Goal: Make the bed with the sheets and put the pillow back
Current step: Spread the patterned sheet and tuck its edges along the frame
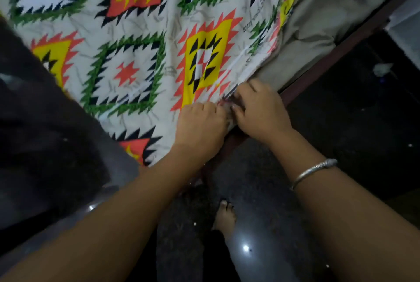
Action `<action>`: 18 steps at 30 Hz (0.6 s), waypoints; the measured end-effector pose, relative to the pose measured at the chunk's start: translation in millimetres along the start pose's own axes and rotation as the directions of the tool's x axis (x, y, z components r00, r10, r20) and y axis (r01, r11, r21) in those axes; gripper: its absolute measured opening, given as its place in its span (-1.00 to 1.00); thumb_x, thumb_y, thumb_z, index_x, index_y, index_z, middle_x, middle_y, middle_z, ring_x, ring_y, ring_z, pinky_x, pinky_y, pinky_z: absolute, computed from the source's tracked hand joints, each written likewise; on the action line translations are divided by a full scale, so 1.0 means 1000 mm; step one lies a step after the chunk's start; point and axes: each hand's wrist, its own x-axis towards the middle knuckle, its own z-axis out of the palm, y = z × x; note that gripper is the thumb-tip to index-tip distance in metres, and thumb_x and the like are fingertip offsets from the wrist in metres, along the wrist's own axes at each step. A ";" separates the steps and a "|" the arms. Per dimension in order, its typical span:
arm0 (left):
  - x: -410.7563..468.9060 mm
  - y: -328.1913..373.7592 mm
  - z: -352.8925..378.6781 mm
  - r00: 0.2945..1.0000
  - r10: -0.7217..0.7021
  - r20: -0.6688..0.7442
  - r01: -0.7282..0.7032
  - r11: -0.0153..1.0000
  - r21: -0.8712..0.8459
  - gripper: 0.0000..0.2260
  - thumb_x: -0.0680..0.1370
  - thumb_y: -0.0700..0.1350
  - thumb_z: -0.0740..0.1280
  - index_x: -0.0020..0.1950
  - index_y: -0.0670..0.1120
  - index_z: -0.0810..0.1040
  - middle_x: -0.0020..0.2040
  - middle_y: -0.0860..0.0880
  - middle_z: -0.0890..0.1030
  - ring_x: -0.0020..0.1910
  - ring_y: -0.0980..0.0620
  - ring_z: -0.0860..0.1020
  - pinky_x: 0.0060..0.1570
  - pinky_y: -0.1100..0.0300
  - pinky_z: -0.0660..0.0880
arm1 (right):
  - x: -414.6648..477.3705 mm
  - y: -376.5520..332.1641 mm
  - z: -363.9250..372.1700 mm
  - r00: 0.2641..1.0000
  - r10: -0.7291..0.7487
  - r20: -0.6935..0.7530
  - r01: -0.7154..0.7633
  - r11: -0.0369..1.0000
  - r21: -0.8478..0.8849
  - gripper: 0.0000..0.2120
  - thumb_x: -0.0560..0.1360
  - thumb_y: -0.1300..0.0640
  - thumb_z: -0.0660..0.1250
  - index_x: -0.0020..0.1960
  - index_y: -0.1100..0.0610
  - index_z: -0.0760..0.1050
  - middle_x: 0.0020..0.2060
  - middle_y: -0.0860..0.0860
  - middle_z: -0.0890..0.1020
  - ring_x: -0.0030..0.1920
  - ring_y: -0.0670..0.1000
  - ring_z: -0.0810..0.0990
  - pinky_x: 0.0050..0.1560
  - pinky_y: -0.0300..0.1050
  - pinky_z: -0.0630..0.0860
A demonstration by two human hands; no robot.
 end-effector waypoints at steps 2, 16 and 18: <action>-0.024 0.004 0.000 0.994 -0.104 0.023 0.103 0.994 0.037 -0.79 0.32 -0.07 0.48 -0.27 -0.12 0.48 -0.35 -0.12 0.50 -0.41 -0.13 0.48 -0.37 0.14 0.13 | -0.011 0.001 0.005 0.987 -0.159 -0.023 0.159 0.987 -0.022 -0.69 0.41 0.03 0.35 0.11 0.14 0.52 0.00 0.12 0.54 0.01 0.24 0.48 -0.12 0.07 0.43; -0.090 0.004 0.017 0.880 -0.385 -0.277 0.437 0.886 0.155 -0.82 0.34 -0.17 0.47 -0.28 -0.10 0.46 -0.28 -0.10 0.48 -0.34 -0.09 0.42 -0.31 0.09 0.07 | -0.018 -0.020 0.043 0.858 -0.484 -0.172 0.472 0.875 -0.107 -0.93 0.37 0.28 0.29 -0.20 0.16 0.53 -0.12 0.12 0.59 -0.14 0.23 0.50 -0.30 0.02 0.44; -0.087 0.003 0.019 0.873 -0.387 -0.296 0.447 0.879 0.168 -0.81 0.31 -0.16 0.48 -0.29 -0.09 0.46 -0.28 -0.09 0.47 -0.34 -0.08 0.42 -0.30 0.10 0.05 | -0.019 -0.020 0.043 0.860 -0.482 -0.167 0.468 0.876 -0.118 -0.91 0.35 0.30 0.28 -0.19 0.15 0.50 -0.10 0.12 0.58 -0.13 0.24 0.49 -0.30 -0.01 0.36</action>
